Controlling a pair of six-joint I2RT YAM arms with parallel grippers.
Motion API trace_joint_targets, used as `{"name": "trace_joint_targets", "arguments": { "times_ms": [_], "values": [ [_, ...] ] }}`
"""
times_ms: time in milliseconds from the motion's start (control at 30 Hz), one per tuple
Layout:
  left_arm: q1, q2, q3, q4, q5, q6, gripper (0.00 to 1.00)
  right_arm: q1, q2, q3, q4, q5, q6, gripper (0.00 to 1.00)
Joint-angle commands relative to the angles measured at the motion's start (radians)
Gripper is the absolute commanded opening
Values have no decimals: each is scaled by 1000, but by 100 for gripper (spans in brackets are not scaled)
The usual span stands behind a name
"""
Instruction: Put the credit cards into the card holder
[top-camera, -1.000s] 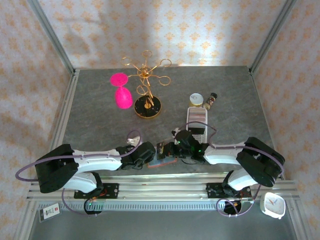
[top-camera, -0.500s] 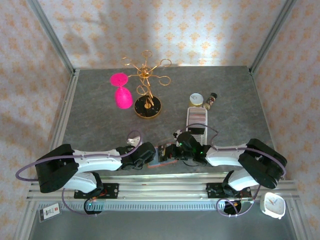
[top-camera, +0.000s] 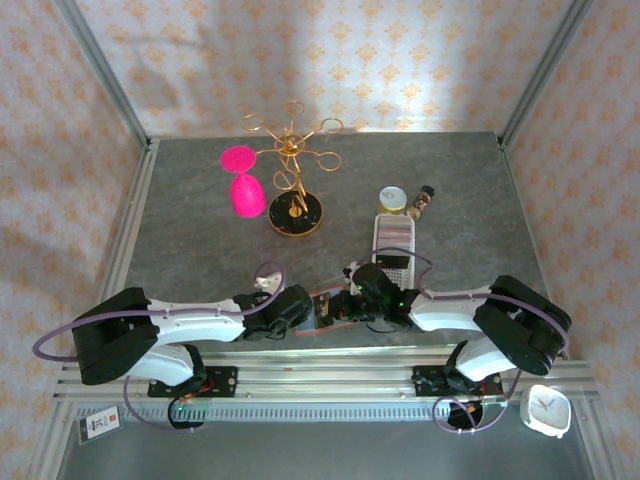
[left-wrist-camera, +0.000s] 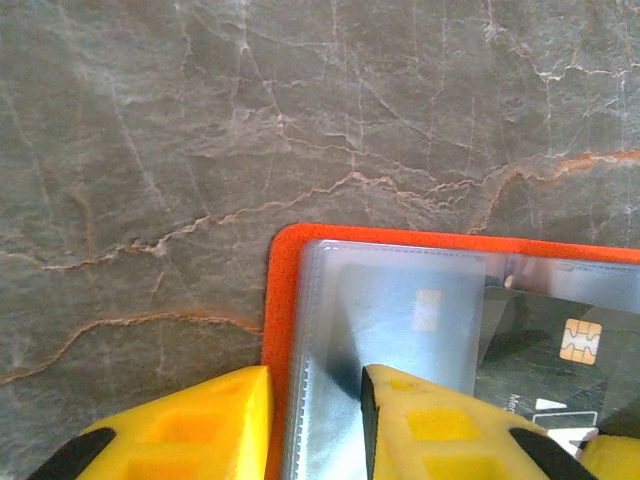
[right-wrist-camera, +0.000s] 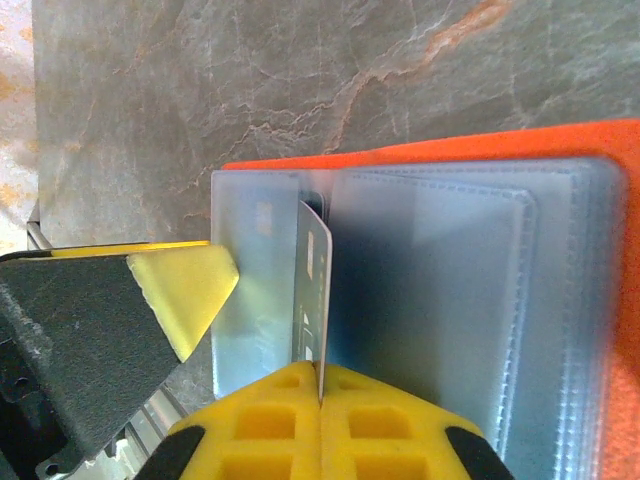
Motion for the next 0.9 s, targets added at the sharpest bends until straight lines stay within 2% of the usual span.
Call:
{"name": "trace_joint_targets", "arguments": {
  "times_ms": [0,467,867],
  "values": [
    [-14,37,-33,2,27,-25,28,11,25,7,-65,-22,-17,0],
    [-18,33,-40,13,18,-35,28,11,70,40,8,-46,17,0],
    [-26,28,-65,69,22,-38,28,11,63,37,22,21,42,0]
  ]
}}
